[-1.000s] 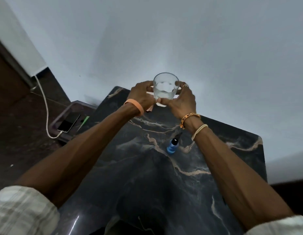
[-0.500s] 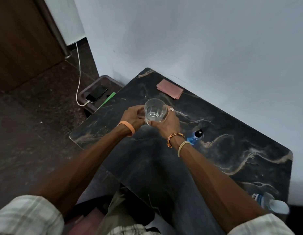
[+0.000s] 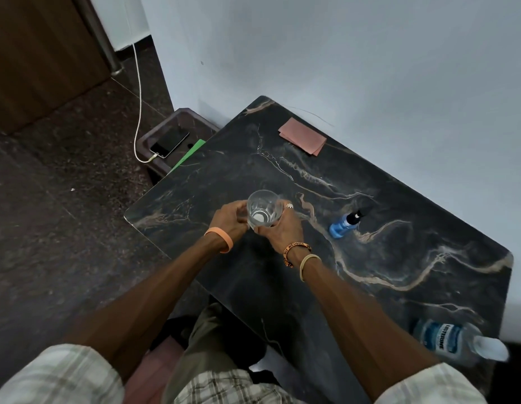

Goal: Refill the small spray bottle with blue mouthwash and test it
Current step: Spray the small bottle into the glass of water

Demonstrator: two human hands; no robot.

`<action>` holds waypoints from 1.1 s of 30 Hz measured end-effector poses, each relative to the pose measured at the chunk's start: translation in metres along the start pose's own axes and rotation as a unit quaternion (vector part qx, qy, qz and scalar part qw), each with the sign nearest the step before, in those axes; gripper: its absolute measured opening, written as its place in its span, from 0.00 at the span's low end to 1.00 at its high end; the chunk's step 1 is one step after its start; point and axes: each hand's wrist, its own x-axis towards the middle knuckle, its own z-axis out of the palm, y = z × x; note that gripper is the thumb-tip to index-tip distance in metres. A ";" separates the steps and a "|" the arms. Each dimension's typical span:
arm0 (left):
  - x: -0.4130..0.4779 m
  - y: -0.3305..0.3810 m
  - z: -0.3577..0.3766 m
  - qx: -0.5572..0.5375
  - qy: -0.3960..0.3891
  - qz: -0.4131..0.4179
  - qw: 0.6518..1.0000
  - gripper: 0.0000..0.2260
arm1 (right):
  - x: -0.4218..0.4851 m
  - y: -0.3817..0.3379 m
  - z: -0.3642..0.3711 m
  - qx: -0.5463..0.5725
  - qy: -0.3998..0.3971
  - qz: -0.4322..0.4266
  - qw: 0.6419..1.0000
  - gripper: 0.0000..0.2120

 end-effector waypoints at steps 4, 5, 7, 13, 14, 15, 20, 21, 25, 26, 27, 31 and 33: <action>-0.006 -0.009 0.004 0.007 -0.015 -0.010 1.000 0.28 | -0.004 0.011 0.008 -0.011 -0.001 -0.001 1.000 0.36; -0.007 -0.011 0.004 0.001 -0.018 -0.010 1.000 0.29 | -0.004 0.012 0.010 -0.010 0.003 -0.001 1.000 0.36; -0.008 -0.012 0.005 -0.008 -0.021 -0.006 1.000 0.29 | -0.005 0.014 0.011 -0.010 0.007 0.001 1.000 0.36; -0.009 -0.017 0.008 -0.029 -0.018 -0.015 0.999 0.32 | -0.006 0.019 0.012 -0.011 0.008 -0.012 1.000 0.41; -0.009 -0.019 0.008 -0.031 -0.018 -0.034 0.999 0.33 | -0.007 0.021 0.012 -0.014 0.000 -0.012 1.000 0.43; -0.010 -0.020 0.009 -0.033 -0.015 -0.059 0.998 0.34 | -0.007 0.023 0.012 -0.014 -0.011 -0.005 1.000 0.47; -0.034 -0.036 0.018 0.011 0.014 -0.117 0.993 0.25 | -0.019 0.046 -0.001 -0.003 -0.026 0.051 0.998 0.51; -0.041 -0.039 0.021 0.041 -0.003 -0.123 0.992 0.22 | -0.023 0.053 -0.006 0.000 -0.013 0.047 0.999 0.48; -0.059 -0.039 0.037 0.079 -0.174 -0.116 0.975 0.16 | -0.043 0.080 -0.034 0.003 0.080 0.068 0.994 0.32; -0.059 -0.033 0.041 0.080 -0.195 -0.102 0.972 0.16 | -0.046 0.085 -0.041 0.007 0.111 0.085 0.990 0.28; -0.056 -0.026 0.047 0.081 -0.206 -0.084 0.972 0.16 | -0.047 0.090 -0.048 0.015 0.143 0.102 0.984 0.26; -0.034 0.015 0.079 0.052 -0.187 -0.017 0.981 0.16 | -0.045 0.098 -0.071 0.063 0.236 0.149 0.958 0.22; -0.019 0.038 0.097 0.039 -0.186 0.007 0.982 0.18 | -0.039 0.100 -0.080 0.071 0.247 0.152 0.954 0.25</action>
